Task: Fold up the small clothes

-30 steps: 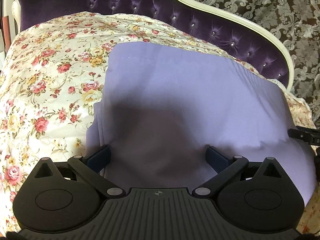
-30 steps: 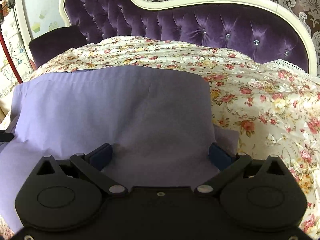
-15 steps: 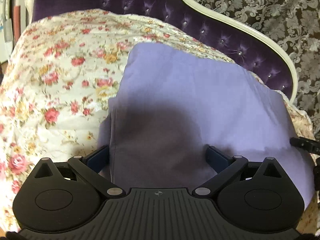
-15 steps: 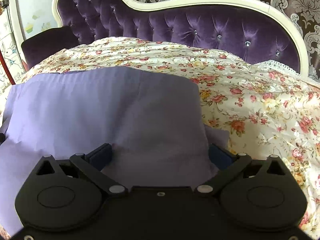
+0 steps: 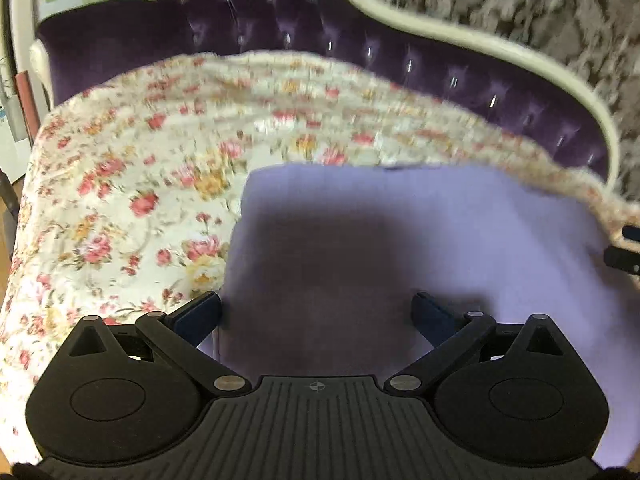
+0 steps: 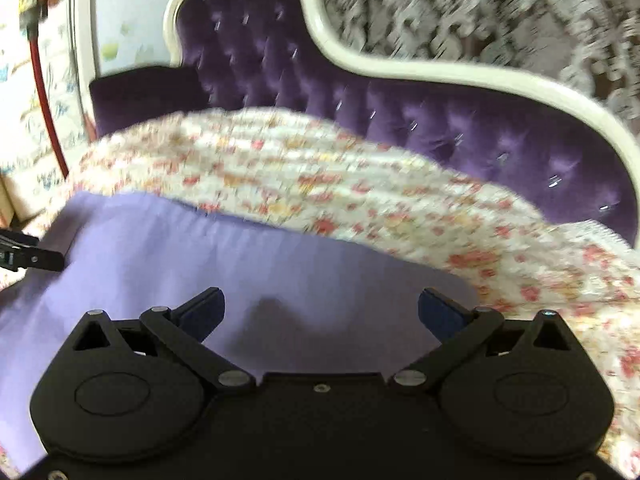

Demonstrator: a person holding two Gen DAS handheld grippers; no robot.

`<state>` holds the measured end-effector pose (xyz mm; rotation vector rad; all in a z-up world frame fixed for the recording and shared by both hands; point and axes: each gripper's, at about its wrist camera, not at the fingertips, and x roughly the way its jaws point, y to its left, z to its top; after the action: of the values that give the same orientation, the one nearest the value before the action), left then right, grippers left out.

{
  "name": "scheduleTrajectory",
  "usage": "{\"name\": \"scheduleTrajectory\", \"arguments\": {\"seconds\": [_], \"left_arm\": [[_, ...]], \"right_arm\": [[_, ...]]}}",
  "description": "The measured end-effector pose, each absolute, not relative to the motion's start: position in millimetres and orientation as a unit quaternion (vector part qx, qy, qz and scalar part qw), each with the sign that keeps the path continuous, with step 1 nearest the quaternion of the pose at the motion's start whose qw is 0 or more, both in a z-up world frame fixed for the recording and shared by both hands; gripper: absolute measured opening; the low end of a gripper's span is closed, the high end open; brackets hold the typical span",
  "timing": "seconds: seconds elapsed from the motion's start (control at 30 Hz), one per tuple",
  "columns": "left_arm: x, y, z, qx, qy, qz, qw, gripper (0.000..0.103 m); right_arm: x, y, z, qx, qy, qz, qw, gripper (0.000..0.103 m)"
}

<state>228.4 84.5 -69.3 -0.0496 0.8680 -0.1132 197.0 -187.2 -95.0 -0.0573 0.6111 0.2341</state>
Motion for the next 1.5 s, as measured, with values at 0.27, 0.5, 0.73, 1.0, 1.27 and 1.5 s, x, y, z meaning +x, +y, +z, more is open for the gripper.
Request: {"name": "scheduleTrajectory", "arguments": {"seconds": [0.27, 0.5, 0.73, 1.0, 1.27, 1.5], "left_arm": [[232, 99, -82, -0.058, 0.437, -0.064, 0.895, 0.103], [190, 90, -47, -0.052, 0.393, -0.068, 0.915, 0.103], [163, 47, -17, -0.081, 0.383, -0.135, 0.91, 0.103], [187, -24, -47, -0.01, 0.436, -0.127, 0.891, 0.102], [193, -33, -69, 0.025, 0.427, -0.086, 0.9, 0.103], [187, -35, -74, 0.025, 0.417, -0.085, 0.905, 0.103]], "right_arm": [[216, -185, -125, -0.01, 0.342, 0.124, 0.932, 0.102], [168, -252, -107, 0.18, 0.311, 0.143, 0.922, 0.102], [118, -342, -135, 0.347, 0.335, 0.129, 0.866, 0.102], [119, -355, -162, 0.392, 0.363, 0.178, 0.827, 0.103], [138, -352, -175, 0.42, 0.35, 0.229, 0.806, 0.103], [145, -339, -171, 0.39, 0.369, 0.235, 0.811, 0.103]]}}
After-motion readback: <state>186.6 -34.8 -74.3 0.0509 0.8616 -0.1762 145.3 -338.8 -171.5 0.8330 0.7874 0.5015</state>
